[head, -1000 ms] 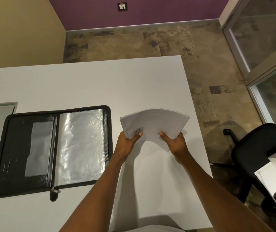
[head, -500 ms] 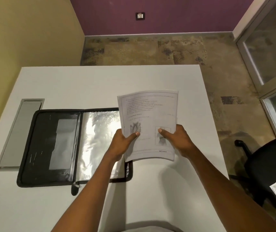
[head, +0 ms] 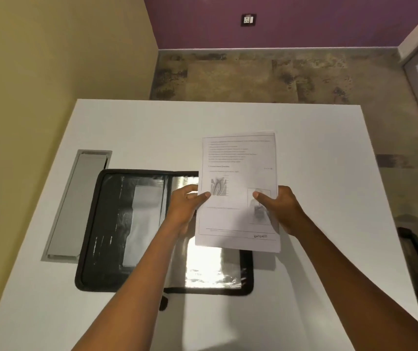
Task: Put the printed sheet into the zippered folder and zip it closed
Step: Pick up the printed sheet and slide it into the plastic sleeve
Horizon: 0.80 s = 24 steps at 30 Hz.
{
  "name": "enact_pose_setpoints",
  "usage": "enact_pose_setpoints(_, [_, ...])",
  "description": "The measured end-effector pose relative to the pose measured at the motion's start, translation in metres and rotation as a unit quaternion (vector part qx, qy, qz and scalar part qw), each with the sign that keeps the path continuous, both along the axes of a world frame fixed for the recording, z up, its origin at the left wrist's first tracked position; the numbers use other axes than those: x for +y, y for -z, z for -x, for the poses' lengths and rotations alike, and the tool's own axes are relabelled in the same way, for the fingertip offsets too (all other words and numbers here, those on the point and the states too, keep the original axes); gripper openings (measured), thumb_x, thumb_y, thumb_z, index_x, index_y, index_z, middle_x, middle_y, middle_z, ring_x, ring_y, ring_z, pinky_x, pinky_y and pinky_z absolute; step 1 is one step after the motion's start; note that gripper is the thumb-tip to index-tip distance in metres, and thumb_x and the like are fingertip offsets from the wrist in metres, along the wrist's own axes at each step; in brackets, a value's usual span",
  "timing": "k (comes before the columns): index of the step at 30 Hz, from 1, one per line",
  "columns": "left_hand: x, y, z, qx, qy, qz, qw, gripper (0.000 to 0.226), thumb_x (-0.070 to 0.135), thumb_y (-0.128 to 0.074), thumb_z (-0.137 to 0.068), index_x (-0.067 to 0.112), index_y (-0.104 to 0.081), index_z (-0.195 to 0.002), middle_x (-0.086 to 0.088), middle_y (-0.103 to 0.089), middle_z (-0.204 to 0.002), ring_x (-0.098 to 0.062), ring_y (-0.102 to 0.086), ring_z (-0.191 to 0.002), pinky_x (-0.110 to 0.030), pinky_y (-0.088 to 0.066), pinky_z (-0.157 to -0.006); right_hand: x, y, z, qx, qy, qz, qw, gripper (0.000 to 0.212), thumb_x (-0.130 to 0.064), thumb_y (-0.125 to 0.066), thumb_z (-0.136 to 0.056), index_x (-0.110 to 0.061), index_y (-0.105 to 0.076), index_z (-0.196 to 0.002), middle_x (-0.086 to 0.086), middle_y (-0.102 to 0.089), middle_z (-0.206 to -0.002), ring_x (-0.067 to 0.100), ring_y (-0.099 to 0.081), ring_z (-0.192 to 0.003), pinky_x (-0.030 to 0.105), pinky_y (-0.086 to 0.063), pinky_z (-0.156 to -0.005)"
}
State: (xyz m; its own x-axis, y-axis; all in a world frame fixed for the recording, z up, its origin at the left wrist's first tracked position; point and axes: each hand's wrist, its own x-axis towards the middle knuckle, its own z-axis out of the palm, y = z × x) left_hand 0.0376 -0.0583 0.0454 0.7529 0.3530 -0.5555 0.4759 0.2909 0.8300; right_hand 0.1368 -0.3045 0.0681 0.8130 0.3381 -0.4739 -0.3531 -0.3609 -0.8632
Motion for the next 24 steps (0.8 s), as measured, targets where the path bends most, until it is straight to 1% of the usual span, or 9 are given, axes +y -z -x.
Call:
enact_pose_setpoints(3, [0.030, 0.018, -0.011, 0.022, -0.027, -0.029, 0.999, 0.012, 0.005, -0.077, -0.091, 0.000, -0.074, -0.101, -0.014, -0.079, -0.089, -0.028, -0.072, -0.075, -0.029, -0.058, -0.058, 0.017, 0.010, -0.012, 0.000, 0.016, 0.027, 0.999, 0.005, -0.028, -0.072, -0.095, -0.030, -0.071, -0.099, 0.001, -0.078, -0.098, 0.024, -0.076, -0.089, 0.044, -0.063, -0.082])
enact_pose_setpoints(5, [0.050, 0.034, -0.019, 0.036, -0.046, -0.049, 0.997, 0.006, 0.000, -0.071, -0.094, 0.002, -0.076, -0.096, -0.018, -0.077, -0.088, -0.030, -0.072, -0.074, -0.039, -0.061, -0.065, 0.025, 0.015, -0.019, -0.006, 0.027, 0.036, 0.999, 0.002, -0.024, -0.072, -0.095, -0.023, -0.073, -0.094, 0.004, -0.079, -0.093, 0.023, -0.077, -0.085, 0.044, -0.062, -0.084])
enact_pose_setpoints(6, [0.061, 0.046, -0.023, 0.043, -0.037, -0.102, 0.993, 0.011, 0.001, -0.069, -0.094, 0.007, -0.078, -0.093, -0.016, -0.078, -0.088, -0.029, -0.073, -0.077, -0.042, -0.061, -0.071, 0.027, 0.017, -0.023, -0.013, 0.033, 0.043, 0.998, 0.004, -0.023, -0.073, -0.095, -0.021, -0.075, -0.091, 0.004, -0.079, -0.090, 0.022, -0.077, -0.083, 0.044, -0.061, -0.083])
enact_pose_setpoints(9, [0.090, 0.071, -0.033, 0.069, 0.079, -0.348, 0.932, 0.014, 0.017, -0.068, -0.095, 0.021, -0.080, -0.103, -0.001, -0.078, -0.102, -0.020, -0.072, -0.093, -0.037, -0.059, -0.086, 0.029, 0.027, -0.032, -0.021, 0.039, 0.064, 0.997, 0.011, -0.028, -0.073, -0.094, -0.017, -0.077, -0.098, 0.005, -0.079, -0.090, 0.022, -0.076, -0.084, 0.045, -0.060, -0.084])
enact_pose_setpoints(12, [0.104, 0.078, -0.044, 0.073, 0.173, -0.444, 0.876, 0.028, 0.025, -0.063, -0.099, 0.017, -0.073, -0.124, -0.004, -0.069, -0.121, -0.023, -0.064, -0.109, -0.041, -0.055, -0.093, 0.030, 0.033, -0.038, -0.012, 0.061, 0.059, 0.996, 0.023, -0.031, -0.074, -0.093, -0.014, -0.076, -0.109, 0.005, -0.079, -0.095, 0.024, -0.076, -0.087, 0.045, -0.061, -0.084])
enact_pose_setpoints(14, [0.109, 0.082, -0.051, 0.063, 0.236, -0.495, 0.834, 0.028, 0.024, -0.061, -0.100, 0.014, -0.072, -0.124, -0.008, -0.064, -0.119, -0.026, -0.060, -0.110, -0.042, -0.054, -0.091, 0.031, 0.034, -0.041, -0.018, 0.064, 0.056, 0.996, 0.022, -0.031, -0.073, -0.094, -0.016, -0.075, -0.110, 0.003, -0.079, -0.097, 0.022, -0.076, -0.086, 0.040, -0.061, -0.081])
enact_pose_setpoints(16, [0.113, 0.090, -0.054, 0.053, 0.265, -0.524, 0.807, 0.025, 0.024, -0.060, -0.100, 0.014, -0.072, -0.119, -0.008, -0.062, -0.117, -0.026, -0.058, -0.109, -0.039, -0.052, -0.085, 0.034, 0.032, -0.043, -0.020, 0.064, 0.037, 0.997, 0.019, -0.029, -0.072, -0.095, -0.017, -0.075, -0.109, 0.002, -0.079, -0.097, 0.020, -0.077, -0.085, 0.035, -0.062, -0.079])
enact_pose_setpoints(20, [0.116, 0.096, -0.055, 0.021, 0.253, -0.550, 0.795, 0.025, 0.022, -0.059, -0.099, 0.022, -0.075, -0.118, -0.001, -0.067, -0.108, -0.023, -0.061, -0.101, -0.038, -0.054, -0.079, 0.039, 0.030, -0.046, -0.013, 0.072, 0.005, 0.997, 0.018, -0.023, -0.071, -0.096, -0.014, -0.075, -0.111, 0.003, -0.080, -0.098, 0.022, -0.077, -0.088, 0.031, -0.061, -0.076])
enact_pose_setpoints(24, [0.112, 0.096, -0.053, 0.000, 0.256, -0.598, 0.760, 0.018, 0.022, -0.062, -0.096, 0.021, -0.079, -0.102, 0.001, -0.075, -0.099, -0.027, -0.065, -0.091, -0.038, -0.053, -0.073, 0.042, 0.028, -0.048, -0.002, 0.077, -0.014, 0.997, 0.016, -0.022, -0.070, -0.097, -0.014, -0.075, -0.110, 0.004, -0.080, -0.101, 0.024, -0.077, -0.091, 0.036, -0.061, -0.080])
